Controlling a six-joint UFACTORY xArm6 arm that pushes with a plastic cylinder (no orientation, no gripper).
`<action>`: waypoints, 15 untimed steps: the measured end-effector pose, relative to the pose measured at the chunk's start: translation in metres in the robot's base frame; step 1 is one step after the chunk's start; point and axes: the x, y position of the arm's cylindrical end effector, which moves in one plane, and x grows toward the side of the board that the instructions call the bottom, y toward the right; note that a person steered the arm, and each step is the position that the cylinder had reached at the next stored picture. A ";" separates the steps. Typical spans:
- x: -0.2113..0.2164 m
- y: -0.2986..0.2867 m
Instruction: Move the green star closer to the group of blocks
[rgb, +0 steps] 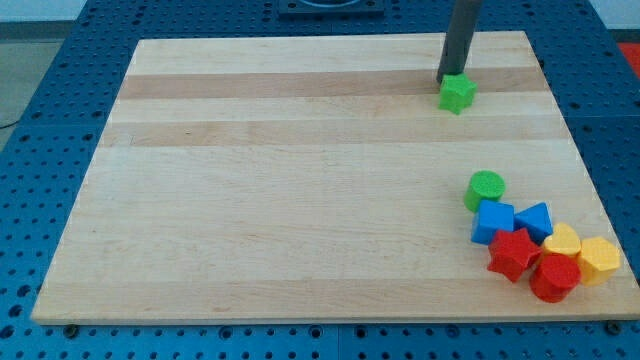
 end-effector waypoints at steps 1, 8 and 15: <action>0.016 0.000; 0.109 0.018; 0.166 0.063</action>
